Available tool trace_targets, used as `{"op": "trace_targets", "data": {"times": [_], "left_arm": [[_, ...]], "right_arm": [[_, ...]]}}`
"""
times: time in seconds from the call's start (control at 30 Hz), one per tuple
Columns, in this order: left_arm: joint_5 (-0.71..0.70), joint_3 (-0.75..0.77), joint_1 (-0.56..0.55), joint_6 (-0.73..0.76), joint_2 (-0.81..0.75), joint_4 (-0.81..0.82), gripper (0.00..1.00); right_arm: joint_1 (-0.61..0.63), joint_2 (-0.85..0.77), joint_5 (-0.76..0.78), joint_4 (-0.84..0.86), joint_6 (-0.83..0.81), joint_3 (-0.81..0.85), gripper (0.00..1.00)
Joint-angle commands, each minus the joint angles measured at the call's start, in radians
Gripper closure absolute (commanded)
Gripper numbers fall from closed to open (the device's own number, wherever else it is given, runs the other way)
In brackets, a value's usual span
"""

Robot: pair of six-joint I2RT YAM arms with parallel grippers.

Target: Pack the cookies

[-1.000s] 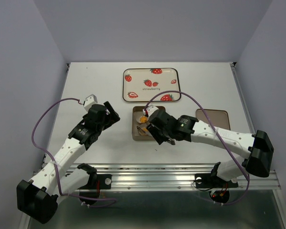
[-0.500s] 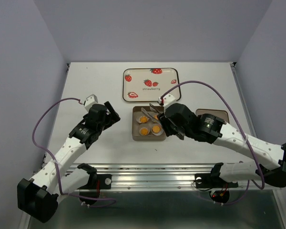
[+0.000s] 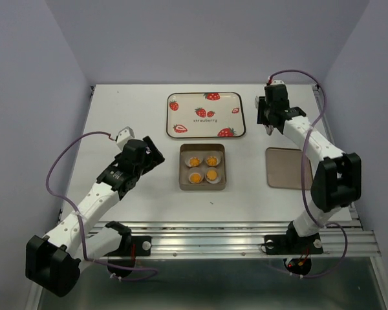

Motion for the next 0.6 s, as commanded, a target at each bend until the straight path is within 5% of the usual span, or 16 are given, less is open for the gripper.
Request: {"op": "trace_targets", "data": {"times": [0.0,0.23,0.57], "left_arm": [[-0.026,0.023,-0.003,-0.017,0.004,0.031,0.01],[-0.046,0.038,-0.003,-0.029,0.045,0.026,0.01],[-0.035,0.058,-0.003,-0.011,0.093,0.048,0.01]], "right_arm": [[-0.102,0.206,-0.082,0.225,-0.135,0.130,0.54],[-0.180,0.490,-0.139,0.230,-0.209,0.340,0.51],[-0.191,0.618,-0.144,0.230,-0.236,0.407,0.25]]}}
